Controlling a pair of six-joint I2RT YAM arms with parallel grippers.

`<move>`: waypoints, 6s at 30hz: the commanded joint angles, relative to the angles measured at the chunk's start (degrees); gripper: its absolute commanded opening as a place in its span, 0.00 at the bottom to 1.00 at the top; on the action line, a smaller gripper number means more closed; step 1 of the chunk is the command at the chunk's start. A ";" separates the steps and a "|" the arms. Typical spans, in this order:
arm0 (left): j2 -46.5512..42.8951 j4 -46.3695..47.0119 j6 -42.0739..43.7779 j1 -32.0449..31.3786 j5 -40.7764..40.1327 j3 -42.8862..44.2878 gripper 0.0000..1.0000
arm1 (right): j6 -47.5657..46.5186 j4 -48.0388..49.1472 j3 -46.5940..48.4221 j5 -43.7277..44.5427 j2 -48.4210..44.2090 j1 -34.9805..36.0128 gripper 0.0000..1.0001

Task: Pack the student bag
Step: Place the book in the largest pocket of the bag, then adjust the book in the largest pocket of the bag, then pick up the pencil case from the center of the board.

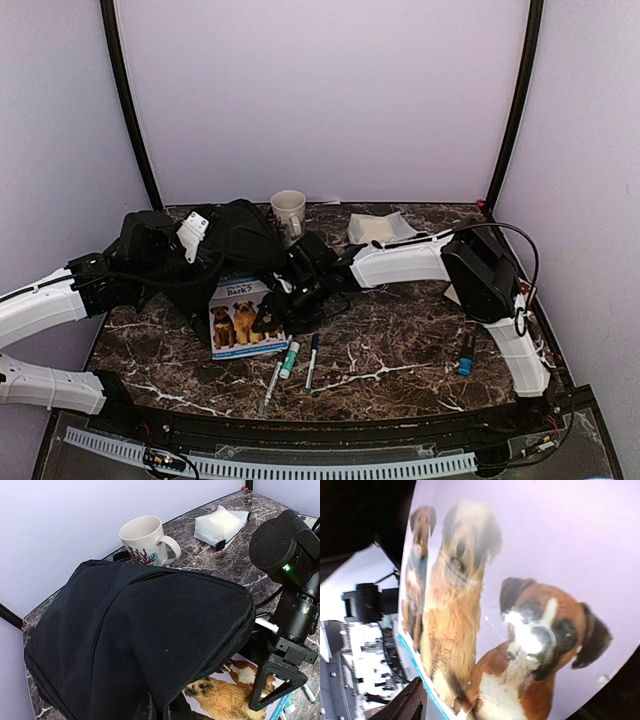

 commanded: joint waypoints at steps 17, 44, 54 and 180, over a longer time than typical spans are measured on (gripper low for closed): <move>-4.03 7.39 1.06 -0.10 -1.26 0.02 0.00 | -27.15 -17.02 -0.74 23.65 -11.56 5.36 0.70; -4.84 7.08 1.22 -0.06 1.18 0.12 0.00 | -75.53 -26.38 5.44 48.04 -10.20 18.11 0.58; -5.03 7.03 1.34 -0.06 1.35 0.06 0.00 | -72.15 -21.33 7.29 57.34 -5.69 17.52 0.49; -3.02 4.49 1.26 0.16 -6.24 -0.37 0.00 | -72.78 -23.67 -17.97 40.00 -35.01 -2.77 0.36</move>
